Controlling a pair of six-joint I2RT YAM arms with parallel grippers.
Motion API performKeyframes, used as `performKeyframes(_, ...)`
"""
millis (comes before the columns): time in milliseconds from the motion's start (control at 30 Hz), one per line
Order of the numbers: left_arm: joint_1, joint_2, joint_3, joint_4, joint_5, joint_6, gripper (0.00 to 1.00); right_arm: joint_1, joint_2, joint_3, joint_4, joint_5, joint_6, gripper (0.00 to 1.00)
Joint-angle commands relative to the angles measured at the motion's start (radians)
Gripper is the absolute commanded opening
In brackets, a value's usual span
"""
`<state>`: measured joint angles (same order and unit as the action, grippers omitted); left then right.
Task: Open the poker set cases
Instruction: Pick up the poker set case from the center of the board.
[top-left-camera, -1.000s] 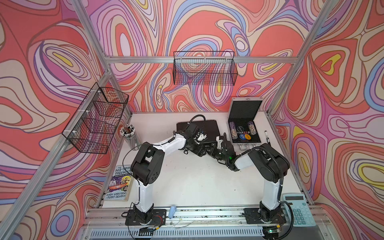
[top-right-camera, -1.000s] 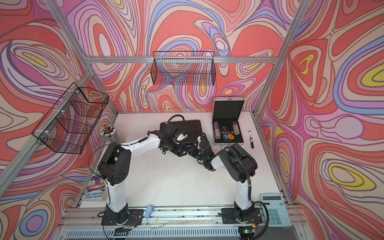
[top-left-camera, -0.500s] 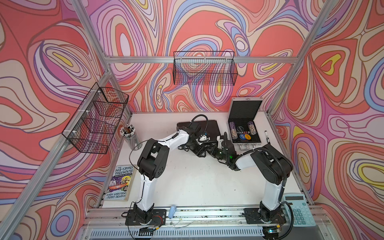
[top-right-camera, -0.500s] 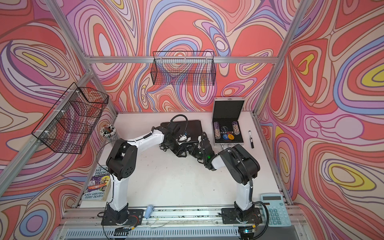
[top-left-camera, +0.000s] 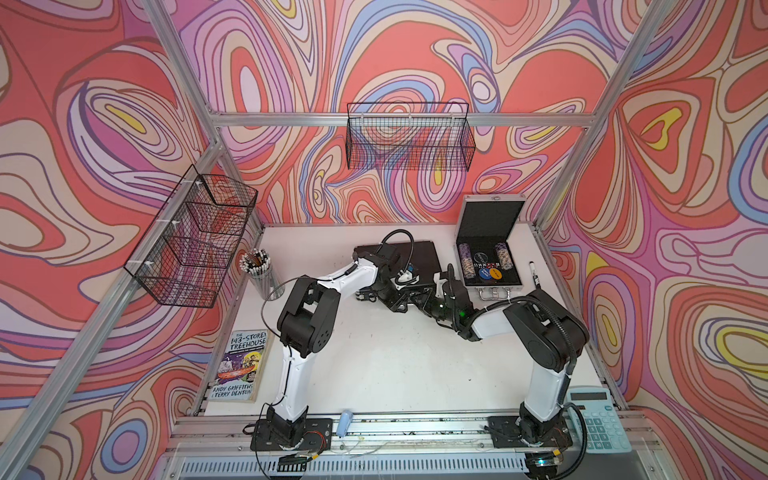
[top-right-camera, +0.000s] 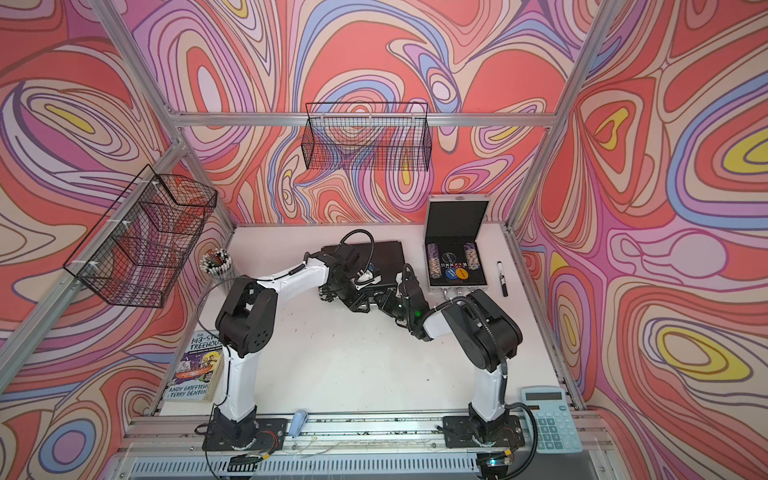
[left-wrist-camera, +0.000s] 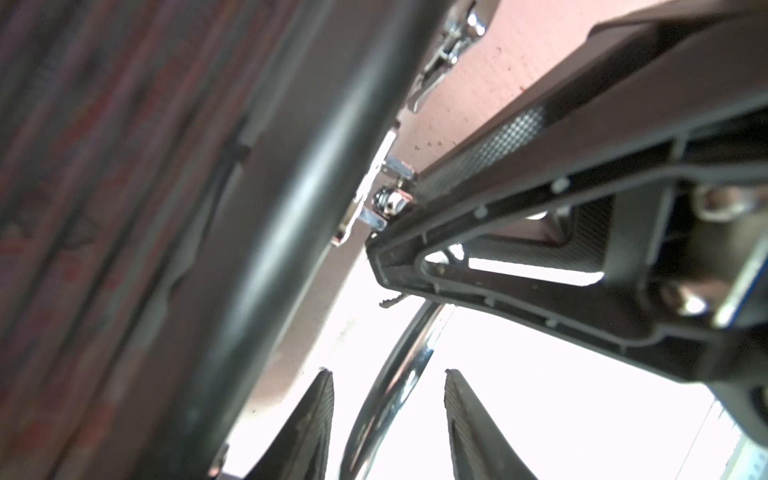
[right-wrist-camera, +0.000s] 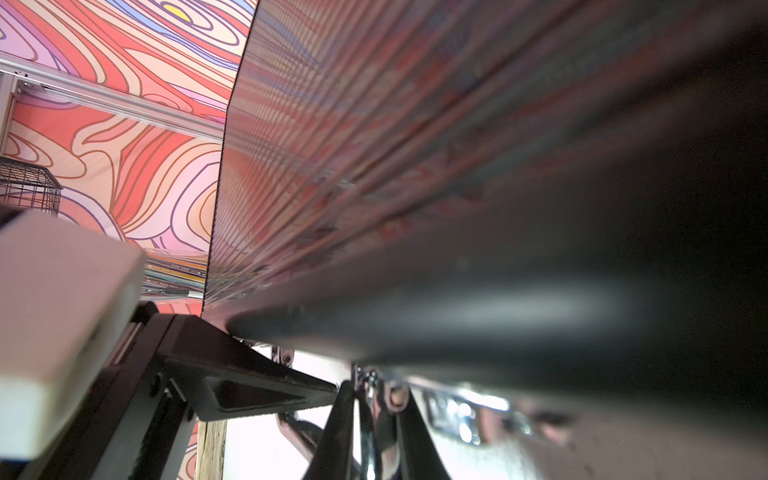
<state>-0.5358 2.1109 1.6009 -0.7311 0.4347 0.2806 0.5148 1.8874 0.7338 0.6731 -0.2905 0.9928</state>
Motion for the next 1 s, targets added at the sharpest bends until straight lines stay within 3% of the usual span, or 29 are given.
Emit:
performKeyframes(0, 0.015, 0.046, 0.037, -0.061, -0.062, 0.014, 0.39, 0.007, -0.090, 0.039, 0.128, -0.047, 0.007, 0.00)
performKeyframes(300, 0.014, 0.058, 0.046, -0.076, -0.076, 0.010, 0.01, 0.005, -0.115, 0.045, 0.075, -0.033, -0.005, 0.02)
performKeyframes(733, 0.016, -0.045, 0.058, -0.076, -0.014, -0.001, 0.00, -0.084, -0.276, 0.006, -0.187, 0.028, -0.083, 0.61)
performKeyframes(967, 0.014, -0.113, 0.052, -0.074, 0.033, -0.015, 0.00, -0.116, -0.239, 0.022, -0.188, -0.041, -0.059, 0.71)
